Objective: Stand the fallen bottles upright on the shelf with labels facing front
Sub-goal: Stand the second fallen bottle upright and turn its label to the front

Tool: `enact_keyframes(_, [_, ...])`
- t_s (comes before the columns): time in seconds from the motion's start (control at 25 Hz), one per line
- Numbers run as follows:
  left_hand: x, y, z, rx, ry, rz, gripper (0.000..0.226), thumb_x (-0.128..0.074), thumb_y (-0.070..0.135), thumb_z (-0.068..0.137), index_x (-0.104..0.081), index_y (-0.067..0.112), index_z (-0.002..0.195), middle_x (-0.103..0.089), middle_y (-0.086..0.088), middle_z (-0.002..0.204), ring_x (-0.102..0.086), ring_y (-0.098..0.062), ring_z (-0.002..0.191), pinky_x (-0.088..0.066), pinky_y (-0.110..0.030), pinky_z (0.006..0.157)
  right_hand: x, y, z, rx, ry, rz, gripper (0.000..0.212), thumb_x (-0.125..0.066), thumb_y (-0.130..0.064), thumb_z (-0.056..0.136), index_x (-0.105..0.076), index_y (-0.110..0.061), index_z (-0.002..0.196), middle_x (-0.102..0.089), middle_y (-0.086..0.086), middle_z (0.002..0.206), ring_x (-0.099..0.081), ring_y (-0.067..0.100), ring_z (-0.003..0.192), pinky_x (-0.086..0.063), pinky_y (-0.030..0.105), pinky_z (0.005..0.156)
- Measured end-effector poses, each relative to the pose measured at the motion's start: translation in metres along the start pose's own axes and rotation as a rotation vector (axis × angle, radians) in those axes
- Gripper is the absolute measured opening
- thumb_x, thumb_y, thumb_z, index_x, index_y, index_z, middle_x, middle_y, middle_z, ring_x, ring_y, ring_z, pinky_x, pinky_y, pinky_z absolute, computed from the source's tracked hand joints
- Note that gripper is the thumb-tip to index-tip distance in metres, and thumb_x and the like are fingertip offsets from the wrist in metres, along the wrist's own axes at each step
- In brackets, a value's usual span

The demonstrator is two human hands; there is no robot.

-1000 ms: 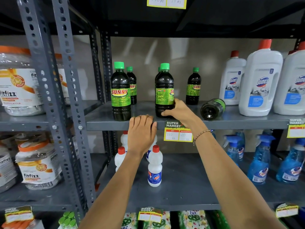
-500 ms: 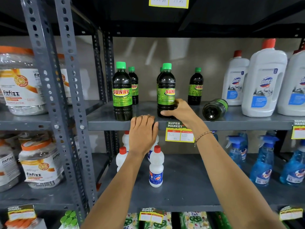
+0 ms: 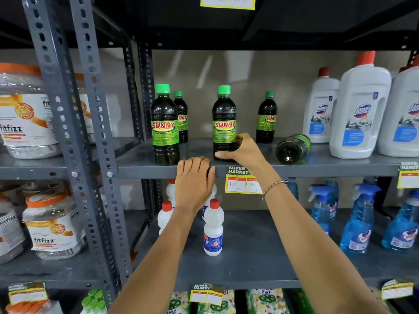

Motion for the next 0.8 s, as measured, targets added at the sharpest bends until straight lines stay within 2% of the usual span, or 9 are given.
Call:
enact_keyframes(0.12, [0.0, 0.0, 0.0, 0.0, -0.007, 0.003, 0.032, -0.037, 0.033, 0.097, -0.06, 0.012, 0.105, -0.065, -0.005, 0.104, -0.057, -0.025, 0.095, -0.032, -0.037, 0.093, -0.003, -0.001, 0.0, -0.01, -0.04, 0.0, 0.07, -0.088, -0.028, 0.062, -0.049, -0.015, 0.119, -0.061, -0.004, 0.109, -0.059, 0.014, 0.102, -0.047, 0.029, 0.089])
enact_keyframes(0.24, [0.0, 0.001, 0.0, -0.007, -0.016, 0.001, 0.033, -0.036, 0.034, 0.097, -0.06, 0.013, 0.105, -0.065, -0.005, 0.104, -0.057, -0.024, 0.095, -0.032, -0.037, 0.093, -0.01, -0.005, 0.0, -0.011, -0.137, 0.058, 0.041, -0.083, -0.014, 0.069, -0.058, -0.021, 0.101, -0.068, 0.0, 0.103, -0.065, 0.017, 0.096, -0.051, 0.027, 0.082])
enact_keyframes(0.28, [0.0, 0.001, 0.0, -0.008, -0.018, -0.001, 0.033, -0.036, 0.034, 0.097, -0.06, 0.013, 0.105, -0.065, -0.005, 0.104, -0.057, -0.024, 0.095, -0.032, -0.037, 0.093, -0.011, -0.005, -0.001, -0.013, -0.15, 0.076, 0.037, -0.081, -0.011, 0.071, -0.058, -0.023, 0.098, -0.069, 0.001, 0.102, -0.066, 0.018, 0.095, -0.052, 0.028, 0.081])
enact_keyframes(0.52, [-0.001, 0.001, 0.0, -0.002, -0.03, -0.01, 0.033, -0.035, 0.034, 0.098, -0.061, 0.013, 0.105, -0.065, -0.004, 0.104, -0.057, -0.024, 0.095, -0.036, -0.039, 0.094, -0.011, -0.001, 0.002, -0.024, -0.149, 0.119, 0.039, -0.082, -0.009, 0.068, -0.061, -0.023, 0.098, -0.071, 0.005, 0.105, -0.067, 0.021, 0.098, -0.053, 0.037, 0.091])
enact_keyframes(0.64, [0.01, 0.0, 0.006, 0.058, -0.004, -0.03, 0.037, -0.032, 0.031, 0.099, -0.064, 0.012, 0.096, -0.067, -0.004, 0.092, -0.058, -0.024, 0.085, -0.039, -0.037, 0.084, -0.011, 0.001, 0.002, -0.041, -0.153, 0.135, 0.043, -0.082, -0.009, 0.068, -0.061, -0.017, 0.105, -0.071, 0.007, 0.106, -0.067, 0.023, 0.1, -0.052, 0.038, 0.092])
enact_keyframes(0.72, [0.01, -0.003, 0.019, 0.148, -0.124, -0.084, 0.036, -0.035, 0.035, 0.098, -0.064, 0.012, 0.101, -0.067, -0.006, 0.097, -0.057, -0.025, 0.09, -0.04, -0.037, 0.082, -0.011, 0.001, 0.002, -0.041, -0.154, 0.138, 0.044, -0.082, -0.009, 0.068, -0.063, -0.015, 0.107, -0.071, 0.007, 0.105, -0.067, 0.023, 0.099, -0.052, 0.038, 0.092])
enact_keyframes(0.8, [-0.006, -0.008, 0.036, 0.261, -0.32, -0.269, 0.039, -0.045, 0.035, 0.096, -0.052, 0.01, 0.125, -0.062, -0.009, 0.12, -0.053, -0.028, 0.112, -0.042, -0.04, 0.089, -0.012, -0.001, 0.003, -0.037, -0.182, 0.161, 0.041, -0.082, -0.006, 0.069, -0.065, -0.013, 0.105, -0.072, 0.009, 0.104, -0.067, 0.022, 0.099, -0.051, 0.036, 0.093])
Point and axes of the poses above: each hand's wrist, its own z-axis towards the middle knuckle, its own x-axis out of the back of the hand, y = z × x, the point moved 10 cm from there along z, towards the middle knuckle
